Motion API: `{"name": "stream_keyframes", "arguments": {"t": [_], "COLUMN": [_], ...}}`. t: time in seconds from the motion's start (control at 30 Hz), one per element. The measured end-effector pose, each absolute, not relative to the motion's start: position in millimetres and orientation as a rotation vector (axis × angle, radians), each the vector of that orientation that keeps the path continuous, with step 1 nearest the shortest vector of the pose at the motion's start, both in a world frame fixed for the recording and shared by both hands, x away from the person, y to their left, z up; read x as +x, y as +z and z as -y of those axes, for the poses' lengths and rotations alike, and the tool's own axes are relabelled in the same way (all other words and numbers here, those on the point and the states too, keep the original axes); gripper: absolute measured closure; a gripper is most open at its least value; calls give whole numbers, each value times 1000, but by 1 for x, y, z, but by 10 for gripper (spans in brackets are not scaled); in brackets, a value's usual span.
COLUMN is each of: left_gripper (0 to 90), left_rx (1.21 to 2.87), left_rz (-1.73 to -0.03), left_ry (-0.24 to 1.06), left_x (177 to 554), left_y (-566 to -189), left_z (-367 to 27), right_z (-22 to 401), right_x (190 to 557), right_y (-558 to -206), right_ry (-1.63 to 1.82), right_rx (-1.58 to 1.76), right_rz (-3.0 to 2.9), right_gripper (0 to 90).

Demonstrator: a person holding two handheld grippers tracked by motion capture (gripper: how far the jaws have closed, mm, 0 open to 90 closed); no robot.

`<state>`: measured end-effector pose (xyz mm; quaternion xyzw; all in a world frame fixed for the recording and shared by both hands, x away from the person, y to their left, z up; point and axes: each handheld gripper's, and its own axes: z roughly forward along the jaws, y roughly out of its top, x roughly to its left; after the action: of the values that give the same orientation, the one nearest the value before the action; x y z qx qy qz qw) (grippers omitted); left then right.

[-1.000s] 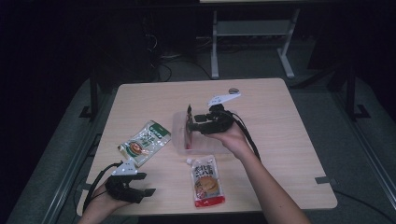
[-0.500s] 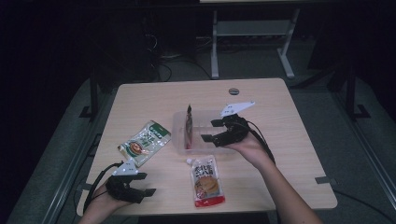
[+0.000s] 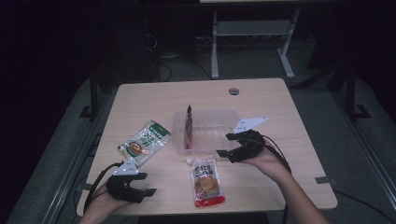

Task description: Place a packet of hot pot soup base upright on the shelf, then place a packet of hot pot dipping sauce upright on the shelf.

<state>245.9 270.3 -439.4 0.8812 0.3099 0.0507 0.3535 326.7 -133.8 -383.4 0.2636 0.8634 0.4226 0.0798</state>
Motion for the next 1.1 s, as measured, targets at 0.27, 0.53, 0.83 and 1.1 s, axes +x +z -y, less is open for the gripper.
{"name": "stream_keyframes", "arguments": {"t": [0.27,0.53,0.83,1.1], "left_gripper": [288,295,310,335], "left_rx": [2294,2293,2302,2282], "left_rz": [-801,-805,-798,-809], "left_ry": [134,138,136,136], "left_x": [246,245,245,245], "left_y": [-440,-440,-439,-439], "left_z": [-269,-269,-266,-262], "right_z": [153,170,185,192], "right_x": [312,296,280,266], "right_y": [-392,-401,-420,-432], "right_ry": [1239,1224,1189,1143], "right_rx": [821,840,904,886], "right_rz": [-2581,-2581,-2631,-2702], "right_gripper": [281,315,355,557]}}
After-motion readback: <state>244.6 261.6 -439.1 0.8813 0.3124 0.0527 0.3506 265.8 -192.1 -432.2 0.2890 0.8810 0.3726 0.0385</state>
